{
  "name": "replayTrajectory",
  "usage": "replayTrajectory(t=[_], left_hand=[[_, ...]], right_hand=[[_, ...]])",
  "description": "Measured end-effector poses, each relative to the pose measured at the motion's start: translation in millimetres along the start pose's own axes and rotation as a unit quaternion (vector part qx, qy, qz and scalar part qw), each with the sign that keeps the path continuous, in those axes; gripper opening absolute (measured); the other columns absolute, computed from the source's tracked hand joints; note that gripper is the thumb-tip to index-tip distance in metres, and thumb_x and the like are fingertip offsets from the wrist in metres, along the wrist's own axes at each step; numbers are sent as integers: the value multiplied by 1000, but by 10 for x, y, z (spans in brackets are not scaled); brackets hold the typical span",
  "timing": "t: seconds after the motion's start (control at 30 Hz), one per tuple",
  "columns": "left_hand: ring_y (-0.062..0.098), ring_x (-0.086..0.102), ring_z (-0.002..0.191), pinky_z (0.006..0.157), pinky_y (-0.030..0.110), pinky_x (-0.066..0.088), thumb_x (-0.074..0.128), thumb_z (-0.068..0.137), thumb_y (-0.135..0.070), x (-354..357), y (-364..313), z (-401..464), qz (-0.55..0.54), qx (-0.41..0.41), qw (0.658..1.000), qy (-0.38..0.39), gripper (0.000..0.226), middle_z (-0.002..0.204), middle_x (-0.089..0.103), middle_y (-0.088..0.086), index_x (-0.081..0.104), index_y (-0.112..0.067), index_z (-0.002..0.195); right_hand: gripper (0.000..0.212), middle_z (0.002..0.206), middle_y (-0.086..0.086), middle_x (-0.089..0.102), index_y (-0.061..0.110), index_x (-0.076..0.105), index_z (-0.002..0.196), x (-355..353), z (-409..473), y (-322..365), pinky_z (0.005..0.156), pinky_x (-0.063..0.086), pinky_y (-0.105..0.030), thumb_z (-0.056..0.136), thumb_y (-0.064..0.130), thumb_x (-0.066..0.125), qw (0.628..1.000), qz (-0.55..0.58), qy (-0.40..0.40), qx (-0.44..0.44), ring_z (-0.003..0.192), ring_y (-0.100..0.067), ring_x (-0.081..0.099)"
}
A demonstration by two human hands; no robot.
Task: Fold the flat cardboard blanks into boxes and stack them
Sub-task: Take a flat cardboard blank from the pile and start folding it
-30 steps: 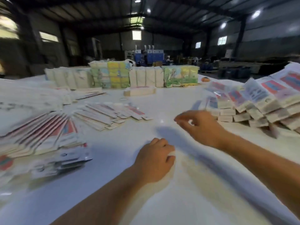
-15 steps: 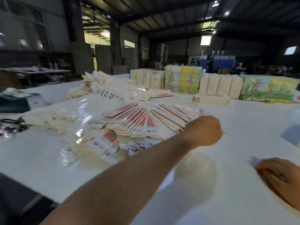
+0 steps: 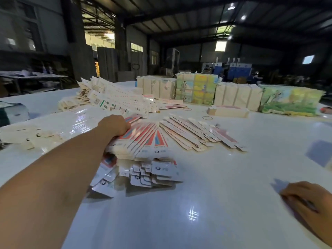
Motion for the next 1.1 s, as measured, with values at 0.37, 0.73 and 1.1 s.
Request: replayTrajectory(t=[0.37,0.73,1.1], left_hand=[[14,47,60,54,28,37,61,87,-29,-840,-790,-488,105,91,971,-193,20,72,51,-2,57,-21,105],[-4,61,52,40,5,35,62,83,1,-64,-2807,-2345,-399,394,783,269,39,71,70,-14,67,-26,110],[7,56,87,65,29,42,47,83,-63,179,-2717,-2447,-132,404,905,22,39,98,56,-14,49,-37,112]], right_hand=[[24,79,4,64,19,72,74,-518,-242,655,64,38,-21,76,-5,71,999,32,-32,1,72,-16,56],[38,56,-13,53,13,59,76,-656,-405,143,36,28,-20,99,35,39,697,611,-143,346,42,-22,41],[9,60,-17,66,-1,52,88,-640,-363,271,34,42,-22,88,-9,50,704,641,-119,281,37,-17,54]])
Point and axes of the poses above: each hand's wrist, its own z-axis towards the middle knuckle, its own x-axis out of the palm, y = z × x, the point moved 6 cm from there along z, towards the middle knuckle
